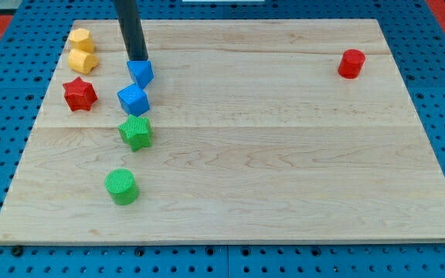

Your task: Slide the red star to the left of the blue cube

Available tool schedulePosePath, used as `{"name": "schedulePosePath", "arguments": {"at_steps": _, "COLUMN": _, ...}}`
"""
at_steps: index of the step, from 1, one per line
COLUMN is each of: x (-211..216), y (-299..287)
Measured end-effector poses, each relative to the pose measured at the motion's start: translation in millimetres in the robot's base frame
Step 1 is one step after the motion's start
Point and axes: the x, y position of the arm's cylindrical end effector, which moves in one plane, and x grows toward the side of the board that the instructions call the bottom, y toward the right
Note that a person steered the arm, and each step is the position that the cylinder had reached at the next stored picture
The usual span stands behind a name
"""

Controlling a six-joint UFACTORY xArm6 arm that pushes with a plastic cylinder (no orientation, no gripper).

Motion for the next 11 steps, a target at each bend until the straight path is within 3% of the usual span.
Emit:
{"name": "schedulePosePath", "arguments": {"at_steps": 1, "x": 3.0, "y": -60.5}}
{"name": "schedulePosePath", "arguments": {"at_steps": 3, "x": 94.8, "y": -72.6}}
{"name": "schedulePosePath", "arguments": {"at_steps": 5, "x": 96.6, "y": -73.1}}
{"name": "schedulePosePath", "arguments": {"at_steps": 6, "x": 96.7, "y": -96.2}}
{"name": "schedulePosePath", "arguments": {"at_steps": 7, "x": 102.3, "y": -156.5}}
{"name": "schedulePosePath", "arguments": {"at_steps": 9, "x": 185.0, "y": -130.5}}
{"name": "schedulePosePath", "arguments": {"at_steps": 10, "x": 141.7, "y": -126.9}}
{"name": "schedulePosePath", "arguments": {"at_steps": 11, "x": 64.8, "y": -124.3}}
